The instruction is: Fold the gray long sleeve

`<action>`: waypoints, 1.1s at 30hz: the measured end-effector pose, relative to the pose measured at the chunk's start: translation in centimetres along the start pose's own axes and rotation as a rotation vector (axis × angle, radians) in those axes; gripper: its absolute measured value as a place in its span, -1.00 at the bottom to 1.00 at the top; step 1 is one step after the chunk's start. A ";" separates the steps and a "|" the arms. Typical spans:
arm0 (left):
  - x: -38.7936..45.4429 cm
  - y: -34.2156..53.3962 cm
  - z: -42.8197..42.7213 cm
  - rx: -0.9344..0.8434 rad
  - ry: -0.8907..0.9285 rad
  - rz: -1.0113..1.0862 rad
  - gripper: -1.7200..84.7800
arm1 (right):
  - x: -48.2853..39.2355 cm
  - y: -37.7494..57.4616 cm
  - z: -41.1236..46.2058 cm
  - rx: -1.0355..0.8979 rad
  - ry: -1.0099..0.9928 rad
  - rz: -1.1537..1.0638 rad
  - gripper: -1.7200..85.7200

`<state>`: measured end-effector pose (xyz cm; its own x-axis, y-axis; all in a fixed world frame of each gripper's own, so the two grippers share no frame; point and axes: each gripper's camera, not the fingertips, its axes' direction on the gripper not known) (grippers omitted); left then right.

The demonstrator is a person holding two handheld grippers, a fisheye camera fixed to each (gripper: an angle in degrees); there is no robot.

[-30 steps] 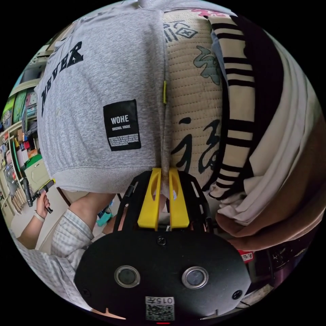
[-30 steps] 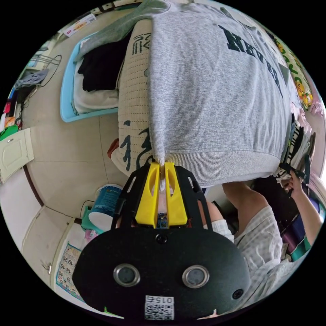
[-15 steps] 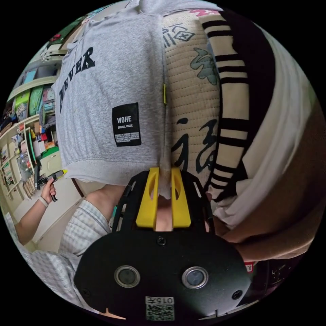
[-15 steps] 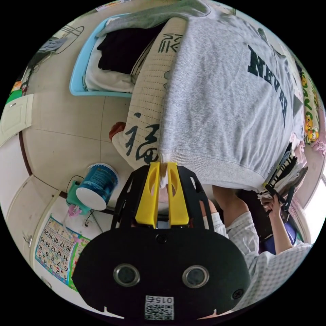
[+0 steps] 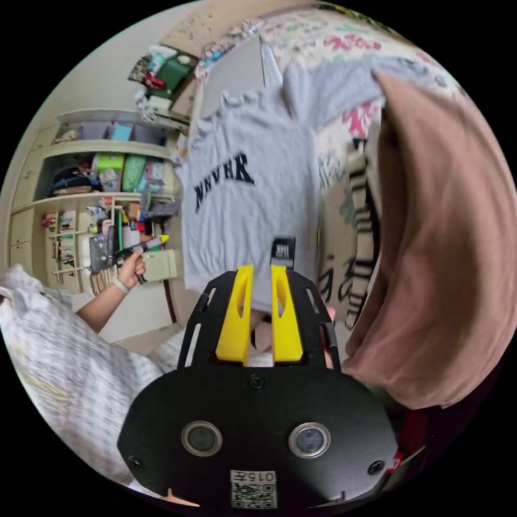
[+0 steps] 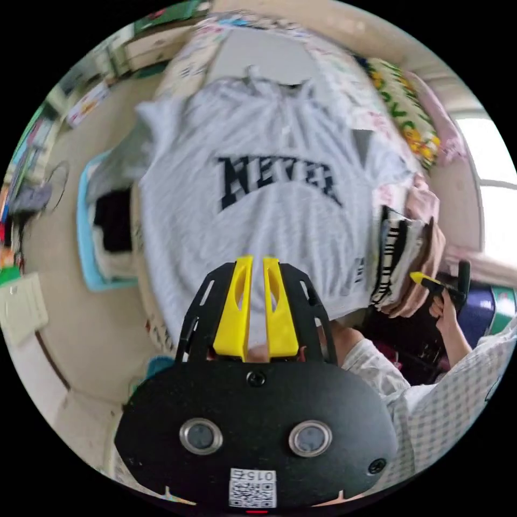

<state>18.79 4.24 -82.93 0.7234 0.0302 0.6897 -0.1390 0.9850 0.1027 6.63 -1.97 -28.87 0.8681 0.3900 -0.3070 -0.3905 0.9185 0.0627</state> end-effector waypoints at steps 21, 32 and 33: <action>26.7 -32.0 -15.9 0.486 -0.099 0.552 -0.73 | 44.9 -32.0 2.6 -0.167 0.194 0.528 -0.76; 31.2 -36.1 -9.7 0.433 0.035 0.581 -0.77 | 52.7 -32.4 4.8 -0.251 -0.012 0.713 -0.75; 31.4 -36.1 -8.9 0.429 0.058 0.570 -0.79 | 53.0 -32.2 4.6 -0.262 -0.032 0.734 -0.77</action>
<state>52.60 -28.88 -71.35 0.4917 0.5412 0.6822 -0.7515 0.6595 0.0184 66.63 -10.58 -42.83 0.3663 0.8973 -0.2462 -0.9247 0.3806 0.0114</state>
